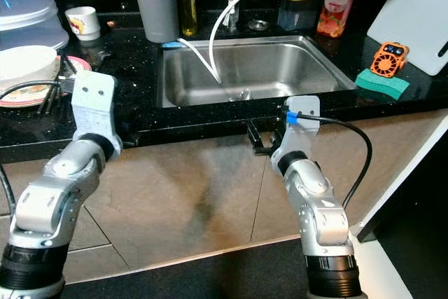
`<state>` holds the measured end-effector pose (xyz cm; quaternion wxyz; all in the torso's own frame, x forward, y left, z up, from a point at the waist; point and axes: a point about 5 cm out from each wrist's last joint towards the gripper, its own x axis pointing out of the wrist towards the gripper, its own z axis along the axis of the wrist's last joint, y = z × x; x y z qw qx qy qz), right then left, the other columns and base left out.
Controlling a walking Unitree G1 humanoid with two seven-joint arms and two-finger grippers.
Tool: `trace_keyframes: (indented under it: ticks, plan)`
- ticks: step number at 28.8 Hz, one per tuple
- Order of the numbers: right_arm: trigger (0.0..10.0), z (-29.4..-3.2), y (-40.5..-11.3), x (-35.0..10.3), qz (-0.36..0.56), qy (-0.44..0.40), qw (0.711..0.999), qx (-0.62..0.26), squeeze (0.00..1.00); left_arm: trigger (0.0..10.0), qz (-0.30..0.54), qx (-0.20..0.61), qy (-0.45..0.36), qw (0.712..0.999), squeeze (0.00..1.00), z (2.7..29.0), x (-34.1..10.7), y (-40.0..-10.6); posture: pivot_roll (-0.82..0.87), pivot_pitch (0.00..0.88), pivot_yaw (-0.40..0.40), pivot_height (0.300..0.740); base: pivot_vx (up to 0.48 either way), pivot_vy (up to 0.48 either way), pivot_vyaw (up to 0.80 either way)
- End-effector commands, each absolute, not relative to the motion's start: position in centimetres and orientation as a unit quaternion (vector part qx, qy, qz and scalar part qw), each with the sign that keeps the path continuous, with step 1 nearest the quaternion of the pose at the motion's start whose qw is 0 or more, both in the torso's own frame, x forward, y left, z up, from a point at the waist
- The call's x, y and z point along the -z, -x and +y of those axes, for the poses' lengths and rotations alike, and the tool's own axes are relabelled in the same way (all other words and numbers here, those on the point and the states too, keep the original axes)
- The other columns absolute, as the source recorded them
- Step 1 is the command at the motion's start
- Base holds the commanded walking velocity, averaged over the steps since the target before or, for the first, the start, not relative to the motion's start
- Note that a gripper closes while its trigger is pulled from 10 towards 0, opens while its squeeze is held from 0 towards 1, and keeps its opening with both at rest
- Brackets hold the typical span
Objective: Kitchen organization
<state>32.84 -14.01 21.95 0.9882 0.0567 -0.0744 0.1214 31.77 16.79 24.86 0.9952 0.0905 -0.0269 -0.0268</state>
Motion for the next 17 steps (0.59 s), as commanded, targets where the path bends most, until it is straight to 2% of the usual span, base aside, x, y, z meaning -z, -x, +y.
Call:
trace_keyframes:
  ticks: [1, 9, 17]
  plan:
    - [10.0, -14.1, -32.6, -21.9, -0.073, -0.059, 0.988, -0.122, 0.00, 10.0, -0.033, 0.018, -0.096, 0.995, 0.00, 16.8, -24.8, -31.4, 0.00, 0.118, -0.003, 0.740, 0.000, -0.409, 0.00]
    - [10.0, -13.6, -32.3, -22.0, -0.074, -0.060, 0.987, -0.128, 0.00, 10.0, 0.007, -0.024, -0.030, 0.999, 0.00, 17.9, -23.0, -31.1, 0.00, 0.111, -0.005, 0.740, 0.000, 0.000, 0.00]
    - [10.0, -13.5, -31.9, -21.2, -0.067, -0.065, 0.987, -0.129, 0.00, 10.0, 0.004, 0.026, -0.085, 0.996, 0.00, 17.2, -22.2, -29.8, 0.00, 0.107, -0.011, 0.740, 0.000, 0.000, 0.00]
